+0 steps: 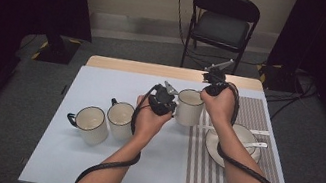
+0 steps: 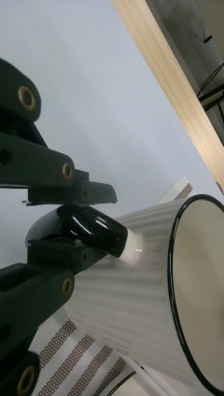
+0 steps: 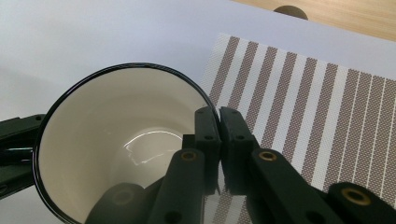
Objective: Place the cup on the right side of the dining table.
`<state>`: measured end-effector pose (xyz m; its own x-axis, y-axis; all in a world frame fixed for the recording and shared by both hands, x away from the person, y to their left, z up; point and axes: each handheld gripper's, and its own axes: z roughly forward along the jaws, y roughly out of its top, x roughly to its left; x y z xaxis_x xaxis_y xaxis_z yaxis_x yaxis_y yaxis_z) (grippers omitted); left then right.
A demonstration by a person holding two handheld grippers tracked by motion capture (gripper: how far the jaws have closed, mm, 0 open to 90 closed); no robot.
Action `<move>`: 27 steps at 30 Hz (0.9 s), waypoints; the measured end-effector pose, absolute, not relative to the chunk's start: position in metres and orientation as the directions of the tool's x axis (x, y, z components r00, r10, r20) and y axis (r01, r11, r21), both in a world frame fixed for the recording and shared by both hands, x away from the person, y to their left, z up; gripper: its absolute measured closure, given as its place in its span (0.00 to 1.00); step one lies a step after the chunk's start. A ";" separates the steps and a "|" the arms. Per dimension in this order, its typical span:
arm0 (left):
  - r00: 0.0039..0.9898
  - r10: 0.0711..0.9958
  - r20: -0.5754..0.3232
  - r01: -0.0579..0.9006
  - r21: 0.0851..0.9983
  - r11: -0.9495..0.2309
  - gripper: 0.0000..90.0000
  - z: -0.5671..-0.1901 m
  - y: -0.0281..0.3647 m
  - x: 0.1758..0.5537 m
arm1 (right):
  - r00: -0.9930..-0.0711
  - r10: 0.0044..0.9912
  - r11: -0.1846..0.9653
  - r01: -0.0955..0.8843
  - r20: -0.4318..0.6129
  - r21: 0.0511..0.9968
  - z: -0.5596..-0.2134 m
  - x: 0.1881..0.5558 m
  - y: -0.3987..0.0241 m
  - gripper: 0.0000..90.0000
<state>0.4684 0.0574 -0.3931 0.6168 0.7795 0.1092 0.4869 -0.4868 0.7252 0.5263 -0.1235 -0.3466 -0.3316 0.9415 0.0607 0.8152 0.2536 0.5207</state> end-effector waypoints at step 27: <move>0.621 0.773 0.129 0.486 0.711 -0.508 0.84 -0.404 0.045 0.484 | -0.305 0.951 0.233 0.823 0.056 0.518 -0.358 0.538 -0.134 0.96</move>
<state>0.4845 0.0446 -0.4043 0.6209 0.7732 0.1285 0.4859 -0.5084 0.7109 0.5375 -0.1337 -0.3576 -0.3045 0.9508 0.0565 0.8230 0.2328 0.5181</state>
